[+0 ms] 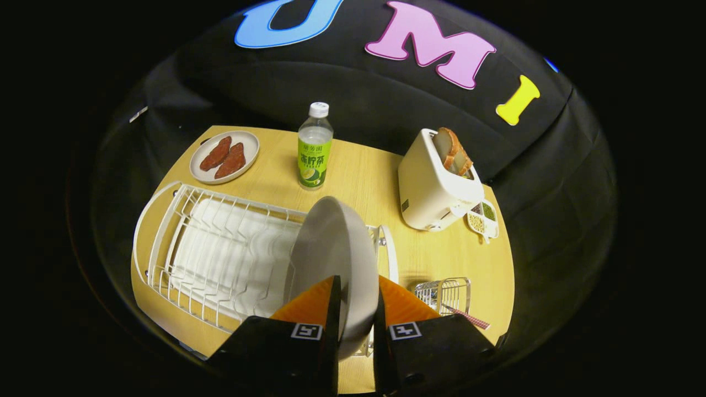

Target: Take the plate from the dish rack, then take the spoon from the basket and place it into the plate.

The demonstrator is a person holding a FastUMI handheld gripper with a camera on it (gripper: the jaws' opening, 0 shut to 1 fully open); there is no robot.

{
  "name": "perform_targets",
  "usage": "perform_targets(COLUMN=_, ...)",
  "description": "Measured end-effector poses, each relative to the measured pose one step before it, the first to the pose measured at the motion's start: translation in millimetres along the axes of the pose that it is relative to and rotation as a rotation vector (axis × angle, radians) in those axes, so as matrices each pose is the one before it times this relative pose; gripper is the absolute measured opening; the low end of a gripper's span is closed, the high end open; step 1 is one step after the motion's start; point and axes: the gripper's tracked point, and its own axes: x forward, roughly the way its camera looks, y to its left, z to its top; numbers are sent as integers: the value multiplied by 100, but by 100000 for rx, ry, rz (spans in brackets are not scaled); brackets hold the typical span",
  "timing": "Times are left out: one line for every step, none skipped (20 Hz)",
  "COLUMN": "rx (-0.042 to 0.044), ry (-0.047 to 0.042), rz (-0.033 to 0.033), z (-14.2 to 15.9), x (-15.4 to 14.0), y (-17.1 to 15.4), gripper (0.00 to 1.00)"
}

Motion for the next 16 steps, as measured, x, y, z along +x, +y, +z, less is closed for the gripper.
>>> perform_targets(rx=-2836, ry=-2302, rz=-998, z=914, x=-283, y=-93, gripper=28)
perform_targets(rx=-837, ry=349, rz=-1411, z=456, x=-173, y=-126, gripper=26)
perform_targets(rx=-515, ry=-1652, rz=707, z=667, x=-510, y=141, gripper=25)
perform_targets(rx=234, ry=-613, rz=1047, z=287, x=-136, y=18, gripper=25)
perform_targets(rx=1139, ry=-86, rz=1527, z=-18, x=-392, y=328, gripper=25)
perform_targets(rx=1367, ry=-421, rz=771, z=73, x=-229, y=-166, gripper=25)
perform_targets(rx=409, ry=-504, rz=461, z=-25, x=-374, y=-343, gripper=25)
perform_targets(rx=625, ry=-1557, rz=726, z=206, x=-336, y=-267, gripper=25)
perform_targets(rx=1195, ry=-1687, rz=1516, z=131, x=-441, y=-203, gripper=25)
perform_targets(rx=2019, ry=-764, rz=1921, z=-76, x=-441, y=-208, gripper=25)
perform_targets(rx=2851, ry=-568, rz=2960, z=-62, x=-526, y=-73, gripper=25)
perform_targets(rx=3227, ry=-152, rz=3226, z=-209, x=-599, y=-203, gripper=25)
perform_targets(rx=2762, ry=-517, rz=2813, z=-89, x=-711, y=-333, gripper=25)
perform_targets(rx=1769, ry=-1327, rz=2466, z=3, x=-779, y=-534, gripper=25)
perform_targets(rx=882, ry=-1543, rz=1786, z=-36, x=-894, y=-682, gripper=25)
perform_targets(rx=856, ry=-1771, rz=1496, z=-93, x=-874, y=-692, gripper=25)
